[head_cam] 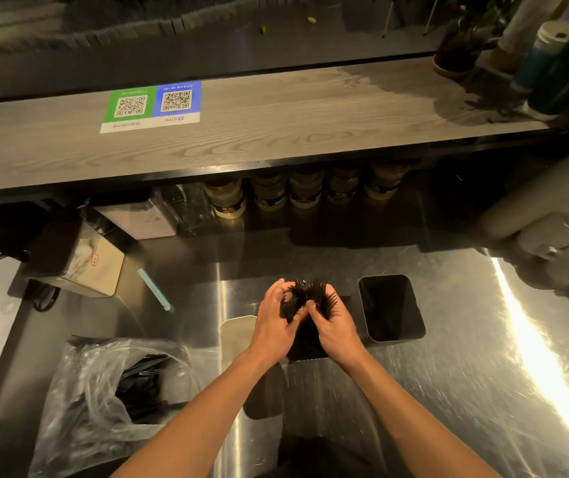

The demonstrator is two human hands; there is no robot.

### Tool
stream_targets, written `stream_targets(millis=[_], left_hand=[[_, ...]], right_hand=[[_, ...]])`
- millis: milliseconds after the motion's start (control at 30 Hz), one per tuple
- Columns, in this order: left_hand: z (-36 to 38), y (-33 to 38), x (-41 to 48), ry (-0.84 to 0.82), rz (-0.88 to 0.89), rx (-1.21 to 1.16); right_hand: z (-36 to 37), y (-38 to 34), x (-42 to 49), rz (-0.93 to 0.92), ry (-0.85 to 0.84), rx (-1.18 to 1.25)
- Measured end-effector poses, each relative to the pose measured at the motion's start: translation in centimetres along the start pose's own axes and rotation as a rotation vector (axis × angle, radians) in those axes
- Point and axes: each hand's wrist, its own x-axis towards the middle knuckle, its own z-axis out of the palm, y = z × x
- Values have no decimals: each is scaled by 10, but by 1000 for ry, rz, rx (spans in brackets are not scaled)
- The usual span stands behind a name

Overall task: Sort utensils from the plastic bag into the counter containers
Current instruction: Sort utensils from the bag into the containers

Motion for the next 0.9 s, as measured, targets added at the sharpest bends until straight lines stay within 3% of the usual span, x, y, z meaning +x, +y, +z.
stream_targets(millis=[333,633,900], left_hand=[[-9,-8,-3,-77,-37,-75],[-10,-6,-8,-96,42,-22],[-12,-7,-3,-99,66,-59]], right_hand=[[-3,6,-1,-88,3,-240],[-5,8,2,-135,14,-319],[-4,8,10,-259,-15,-687]])
